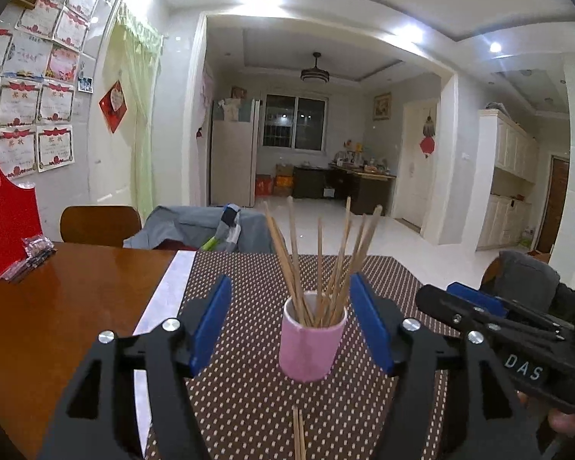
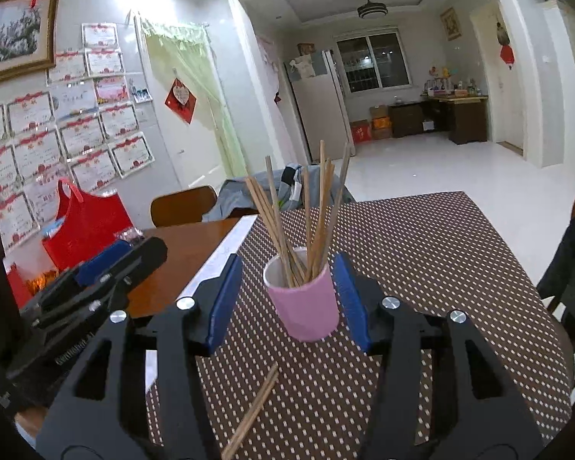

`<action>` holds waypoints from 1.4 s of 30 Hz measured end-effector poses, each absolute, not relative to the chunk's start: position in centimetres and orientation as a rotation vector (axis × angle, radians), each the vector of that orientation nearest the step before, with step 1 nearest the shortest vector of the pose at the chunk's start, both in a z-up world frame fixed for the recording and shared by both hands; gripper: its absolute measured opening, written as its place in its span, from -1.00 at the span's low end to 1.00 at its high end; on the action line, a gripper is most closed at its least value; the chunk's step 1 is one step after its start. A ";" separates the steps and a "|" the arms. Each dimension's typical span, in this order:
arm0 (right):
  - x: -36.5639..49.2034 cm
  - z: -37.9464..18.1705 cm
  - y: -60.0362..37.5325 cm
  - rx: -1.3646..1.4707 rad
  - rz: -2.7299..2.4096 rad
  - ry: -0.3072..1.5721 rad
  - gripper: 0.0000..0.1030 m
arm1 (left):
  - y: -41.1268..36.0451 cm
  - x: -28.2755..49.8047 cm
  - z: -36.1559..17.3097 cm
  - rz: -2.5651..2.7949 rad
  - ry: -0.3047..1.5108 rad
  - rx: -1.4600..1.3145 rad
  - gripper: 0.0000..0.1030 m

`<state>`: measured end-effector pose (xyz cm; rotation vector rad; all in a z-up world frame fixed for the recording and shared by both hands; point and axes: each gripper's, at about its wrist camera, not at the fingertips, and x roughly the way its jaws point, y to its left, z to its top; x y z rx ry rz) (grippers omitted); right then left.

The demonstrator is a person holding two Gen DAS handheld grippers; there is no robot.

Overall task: Organize utensils
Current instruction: 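Move both open tools back down to the last sticks on the cloth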

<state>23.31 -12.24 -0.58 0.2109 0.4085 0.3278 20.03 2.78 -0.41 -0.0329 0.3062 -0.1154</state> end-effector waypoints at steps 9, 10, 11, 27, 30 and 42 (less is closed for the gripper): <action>20.6 -2.9 -11.4 0.207 0.305 0.496 -0.02 | 3.3 19.0 -4.3 -0.097 0.549 0.061 0.27; 20.4 -3.3 -11.4 0.204 0.304 0.511 0.00 | 3.4 19.3 -5.1 -0.102 0.605 0.071 0.27; 20.3 -4.0 -11.3 0.201 0.301 0.535 0.00 | 3.5 19.4 -5.8 -0.105 0.646 0.077 0.27; 19.1 -10.8 -10.8 0.208 0.332 0.763 0.09 | 4.3 21.2 -16.5 -0.135 1.146 0.088 0.27; 19.0 -11.3 -10.9 0.217 0.331 0.775 0.10 | 4.4 21.5 -17.0 -0.120 1.148 0.097 0.27; 19.3 -12.0 -11.4 0.232 0.328 0.793 0.12 | 3.5 22.4 -16.2 -0.119 1.137 0.084 0.27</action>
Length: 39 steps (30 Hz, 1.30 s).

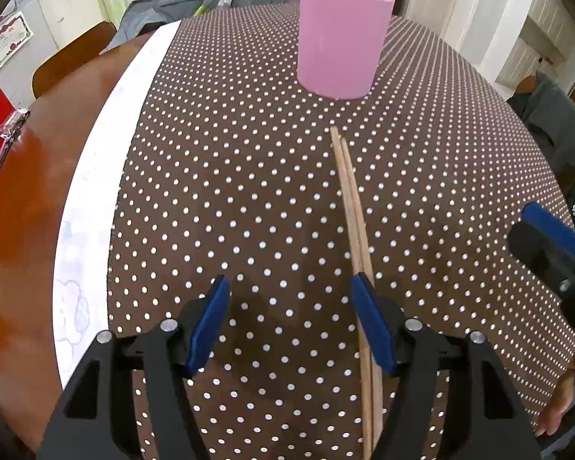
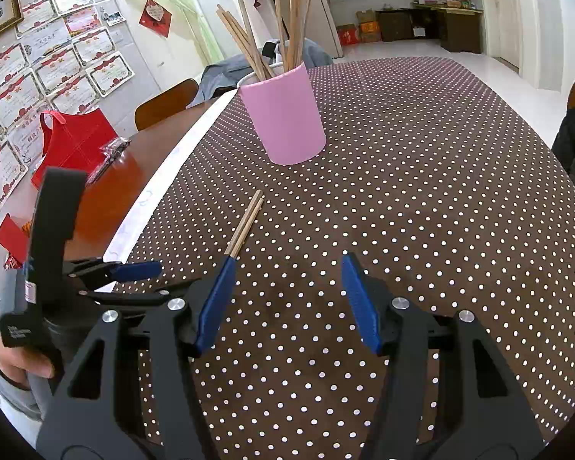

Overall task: Organize utensils
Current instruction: 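Move both open tools back down to the last sticks on the cloth, then close the left tool on a wooden stick while the right tool grasps the last stick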

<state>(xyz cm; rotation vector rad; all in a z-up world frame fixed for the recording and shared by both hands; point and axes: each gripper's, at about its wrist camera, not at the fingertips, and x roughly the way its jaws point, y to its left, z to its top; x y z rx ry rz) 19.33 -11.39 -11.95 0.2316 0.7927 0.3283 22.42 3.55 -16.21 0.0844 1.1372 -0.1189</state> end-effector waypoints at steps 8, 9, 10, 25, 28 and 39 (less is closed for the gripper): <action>19.5 -12.2 -11.6 0.239 0.332 0.803 0.13 | 2.7 23.4 -16.4 -0.122 1.146 0.106 0.27; 19.5 -12.3 -11.6 0.241 0.332 0.805 0.13 | 2.6 23.5 -16.4 -0.123 1.149 0.103 0.27; 19.6 -12.3 -11.6 0.242 0.331 0.806 0.13 | 2.4 23.7 -16.4 -0.125 1.151 0.103 0.27; 19.6 -12.1 -11.6 0.242 0.333 0.817 0.14 | 1.8 25.3 -17.0 -0.120 1.190 0.084 0.26; 19.8 -12.1 -11.6 0.250 0.333 0.823 0.14 | 1.5 26.1 -16.8 -0.110 1.181 0.107 -0.04; 21.1 -12.5 -8.6 0.156 0.343 0.924 0.14 | 5.3 26.0 -16.3 -0.116 1.145 -0.048 -0.87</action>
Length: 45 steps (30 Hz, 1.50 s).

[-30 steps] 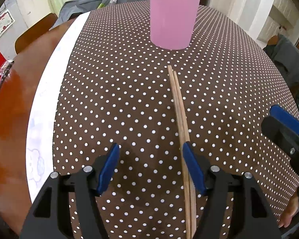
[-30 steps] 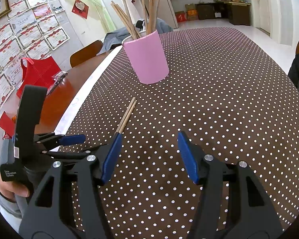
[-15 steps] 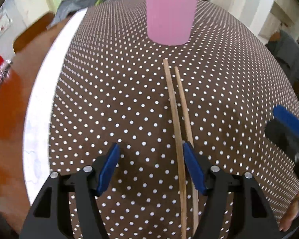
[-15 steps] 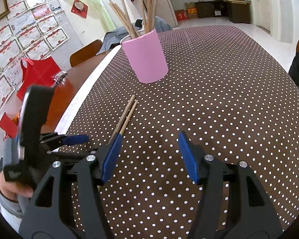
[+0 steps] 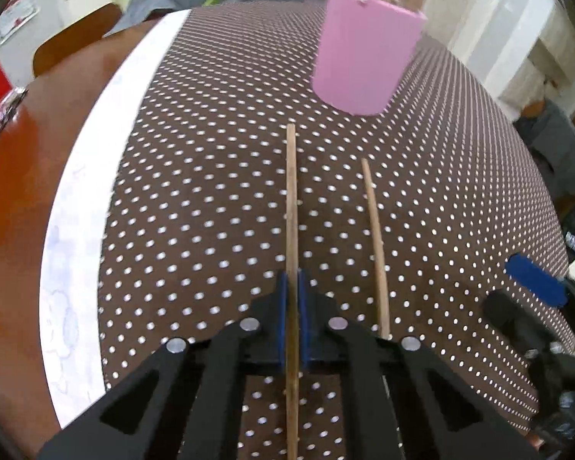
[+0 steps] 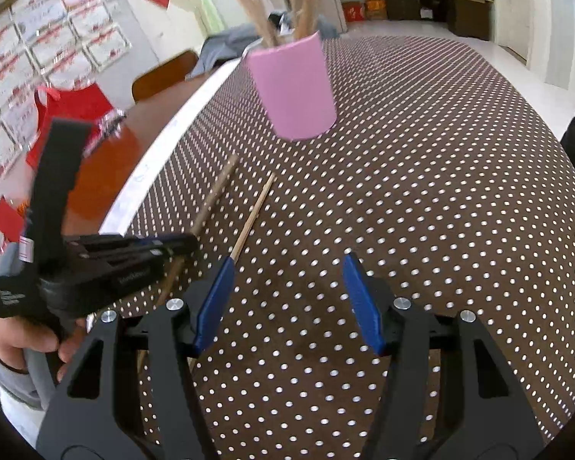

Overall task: Organize utensils
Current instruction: 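Close the left tool on a wooden stick while the right tool grasps the last stick, then lift both held sticks upright and lower them into the pink cup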

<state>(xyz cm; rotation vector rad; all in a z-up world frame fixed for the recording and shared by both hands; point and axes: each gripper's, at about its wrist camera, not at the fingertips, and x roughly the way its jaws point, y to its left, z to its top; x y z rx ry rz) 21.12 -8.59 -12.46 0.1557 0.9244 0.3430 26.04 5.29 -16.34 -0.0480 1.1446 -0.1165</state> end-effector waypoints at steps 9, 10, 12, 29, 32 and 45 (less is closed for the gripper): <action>22.9 -12.9 -3.4 0.058 0.402 1.052 -0.07 | 9.2 23.6 -14.8 -0.097 1.079 -0.158 -0.87; 23.2 -13.0 -2.8 0.043 0.406 1.073 -0.20 | 9.4 23.4 -14.7 -0.097 1.072 -0.165 -0.87; 23.9 -13.3 -1.8 0.016 0.401 1.111 -0.33 | 9.6 22.4 -14.6 -0.106 1.065 -0.174 -0.87; 24.1 -14.2 -3.7 0.018 0.351 1.114 -0.89 | 8.7 20.5 -13.8 -0.176 0.998 -0.197 -0.87; 23.4 -13.5 -5.7 0.060 0.363 1.070 -0.89 | 8.3 20.4 -13.4 -0.189 0.976 -0.199 -0.87; 20.9 -5.7 -12.5 0.228 0.452 0.749 -0.89 | 4.6 18.9 -7.6 -0.320 0.685 -0.204 -0.87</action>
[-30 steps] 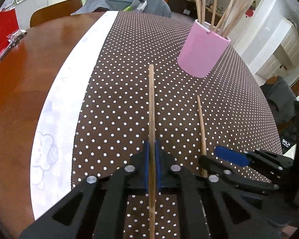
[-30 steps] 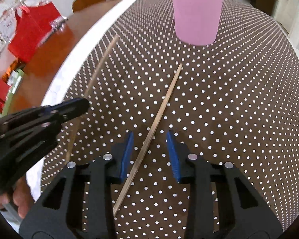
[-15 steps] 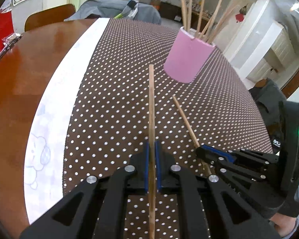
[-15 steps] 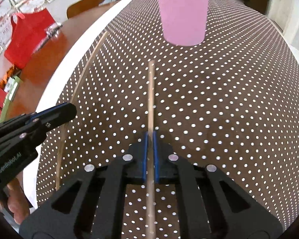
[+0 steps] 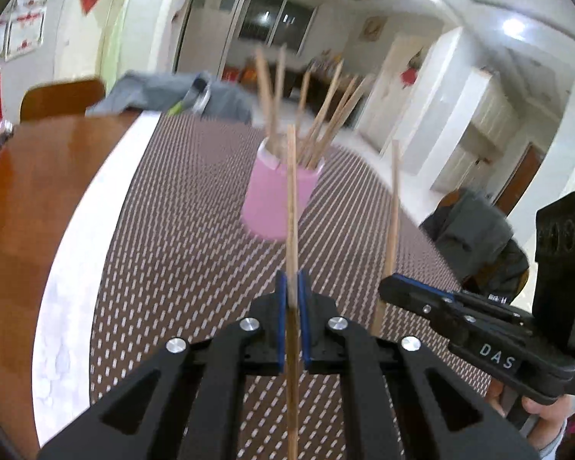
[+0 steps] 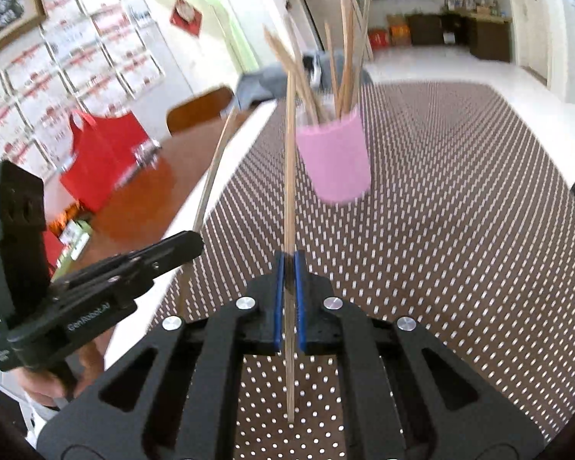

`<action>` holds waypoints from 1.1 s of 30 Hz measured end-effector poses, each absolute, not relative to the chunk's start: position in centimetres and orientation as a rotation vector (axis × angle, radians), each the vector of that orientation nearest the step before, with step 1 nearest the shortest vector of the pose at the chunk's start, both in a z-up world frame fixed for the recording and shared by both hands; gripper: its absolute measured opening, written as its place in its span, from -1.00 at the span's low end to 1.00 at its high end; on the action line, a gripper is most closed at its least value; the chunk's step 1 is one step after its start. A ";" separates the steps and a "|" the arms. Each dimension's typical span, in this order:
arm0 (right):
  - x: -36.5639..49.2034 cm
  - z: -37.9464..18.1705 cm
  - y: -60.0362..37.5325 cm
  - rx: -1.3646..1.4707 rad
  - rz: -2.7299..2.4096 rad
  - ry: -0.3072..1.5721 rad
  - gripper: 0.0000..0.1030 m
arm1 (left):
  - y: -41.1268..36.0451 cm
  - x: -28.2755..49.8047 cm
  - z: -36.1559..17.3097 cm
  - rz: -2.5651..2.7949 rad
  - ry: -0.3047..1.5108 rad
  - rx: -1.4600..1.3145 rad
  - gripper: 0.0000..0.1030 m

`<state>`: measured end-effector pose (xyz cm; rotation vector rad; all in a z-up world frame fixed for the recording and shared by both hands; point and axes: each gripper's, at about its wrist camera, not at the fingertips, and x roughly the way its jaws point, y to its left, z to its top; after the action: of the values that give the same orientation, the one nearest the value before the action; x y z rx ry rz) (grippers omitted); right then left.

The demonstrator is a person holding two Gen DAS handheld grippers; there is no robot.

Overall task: Organize utensils
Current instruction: 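Lift both held sticks upright and lower them into the pink cup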

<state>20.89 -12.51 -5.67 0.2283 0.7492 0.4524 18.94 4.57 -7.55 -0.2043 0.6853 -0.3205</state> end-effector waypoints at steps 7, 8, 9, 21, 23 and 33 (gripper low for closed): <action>20.6 -1.3 -12.9 0.224 0.457 0.587 -0.89 | 2.2 20.0 -3.4 -0.345 0.471 -0.165 -0.87; 20.8 -0.7 -13.2 0.226 0.457 0.565 -0.89 | 2.0 20.2 -3.0 -0.342 0.447 -0.158 -0.87; 21.1 -0.2 -13.0 0.226 0.455 0.549 -0.89 | 1.7 20.5 -2.5 -0.337 0.412 -0.152 -0.87; 24.7 3.2 -13.3 0.200 0.390 0.344 -0.89 | 2.0 26.1 1.1 -0.272 0.160 -0.227 -0.87; 25.9 3.4 -13.2 0.220 0.394 0.324 -0.89 | 2.1 27.1 1.2 -0.256 0.134 -0.239 -0.87; 29.6 3.3 -12.2 0.244 0.370 0.242 -0.89 | 2.4 32.0 -0.4 -0.240 0.081 -0.314 -0.87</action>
<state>29.65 -12.19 3.35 0.2440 0.2416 0.3696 32.04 2.41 -0.38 -0.3137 0.0814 -0.2398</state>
